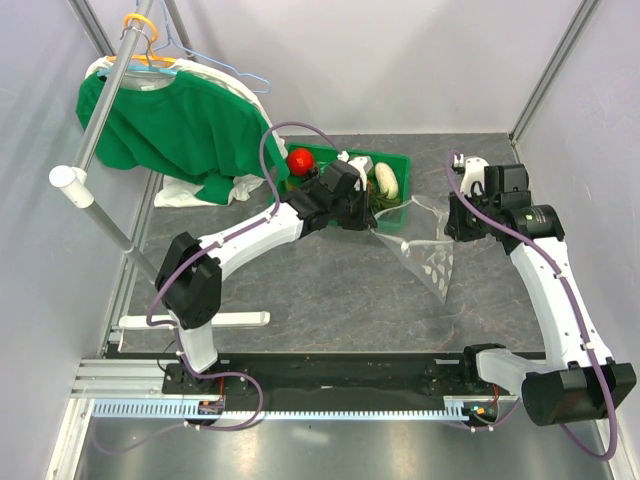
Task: Place the food in the zip-top bag and seal the zipper
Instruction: Open the zipper of the food storage bag.
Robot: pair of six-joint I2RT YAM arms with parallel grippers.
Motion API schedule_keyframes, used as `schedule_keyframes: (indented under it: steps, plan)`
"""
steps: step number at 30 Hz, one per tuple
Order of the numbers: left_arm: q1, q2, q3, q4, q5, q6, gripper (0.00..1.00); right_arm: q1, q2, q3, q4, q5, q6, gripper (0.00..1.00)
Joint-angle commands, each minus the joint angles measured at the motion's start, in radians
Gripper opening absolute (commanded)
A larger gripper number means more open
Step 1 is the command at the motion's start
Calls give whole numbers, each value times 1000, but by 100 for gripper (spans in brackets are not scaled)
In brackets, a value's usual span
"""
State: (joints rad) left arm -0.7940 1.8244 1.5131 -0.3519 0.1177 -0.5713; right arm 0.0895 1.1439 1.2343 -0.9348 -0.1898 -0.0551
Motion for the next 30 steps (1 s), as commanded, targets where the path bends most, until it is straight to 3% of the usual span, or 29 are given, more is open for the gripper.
schedule_keyframes:
  steps: [1,5,14,23,29,30]
  plan:
    - [-31,-19,-10,88,82,16,2,-5,-9,28,-15,-99,-28,25]
    - [-57,-33,1,114,96,-7,2,-7,-6,-2,-13,-114,-11,29]
    - [-59,-46,-2,122,106,-55,2,-7,0,-55,19,-128,11,23]
    - [-60,-57,1,140,160,-131,2,-5,19,-117,129,-102,100,26]
    - [-48,-74,-33,166,180,-200,2,-5,2,-144,179,-111,140,17]
    - [-47,-74,-36,169,184,-200,2,-7,2,-139,174,-105,138,0]
